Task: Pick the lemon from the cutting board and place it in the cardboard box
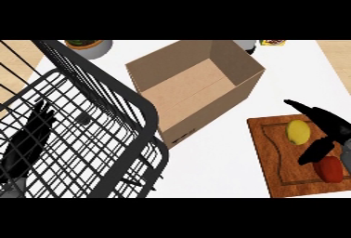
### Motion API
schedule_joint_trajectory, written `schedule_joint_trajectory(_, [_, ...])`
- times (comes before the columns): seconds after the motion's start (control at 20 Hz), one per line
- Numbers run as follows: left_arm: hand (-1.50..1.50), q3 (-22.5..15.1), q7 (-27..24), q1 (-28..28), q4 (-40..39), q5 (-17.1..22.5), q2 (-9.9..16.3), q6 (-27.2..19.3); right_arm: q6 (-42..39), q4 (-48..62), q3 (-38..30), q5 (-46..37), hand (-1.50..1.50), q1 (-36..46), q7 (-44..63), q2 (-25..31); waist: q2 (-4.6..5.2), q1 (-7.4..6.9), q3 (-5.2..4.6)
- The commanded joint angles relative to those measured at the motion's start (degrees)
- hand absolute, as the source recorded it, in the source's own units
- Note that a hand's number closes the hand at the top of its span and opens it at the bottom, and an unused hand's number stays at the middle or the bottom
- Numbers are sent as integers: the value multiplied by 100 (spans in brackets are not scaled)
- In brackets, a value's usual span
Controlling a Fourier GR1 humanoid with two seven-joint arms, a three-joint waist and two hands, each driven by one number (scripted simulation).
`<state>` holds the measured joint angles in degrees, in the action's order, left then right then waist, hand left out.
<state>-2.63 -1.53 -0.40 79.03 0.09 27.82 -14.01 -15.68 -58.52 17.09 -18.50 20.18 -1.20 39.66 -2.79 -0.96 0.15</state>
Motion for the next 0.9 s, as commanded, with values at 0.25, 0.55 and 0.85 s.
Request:
schedule_joint_trajectory(0.25, [0, 245, 370, -454, -355, -215, 266, 30, 11, 472, -132, -354, 150, 352, 376, -223, 290, 80, -14])
schedule_joint_trajectory(0.55, [0, 212, 238, -383, -482, -282, 34, 50, 1632, 872, -144, -1150, 150, 127, -308, -448, 299, 96, -11])
schedule_joint_trajectory(0.85, [0, 353, 494, -570, -405, -340, 83, 115, 2209, 677, -168, -1639, 150, 590, 274, -682, 283, 115, -16])
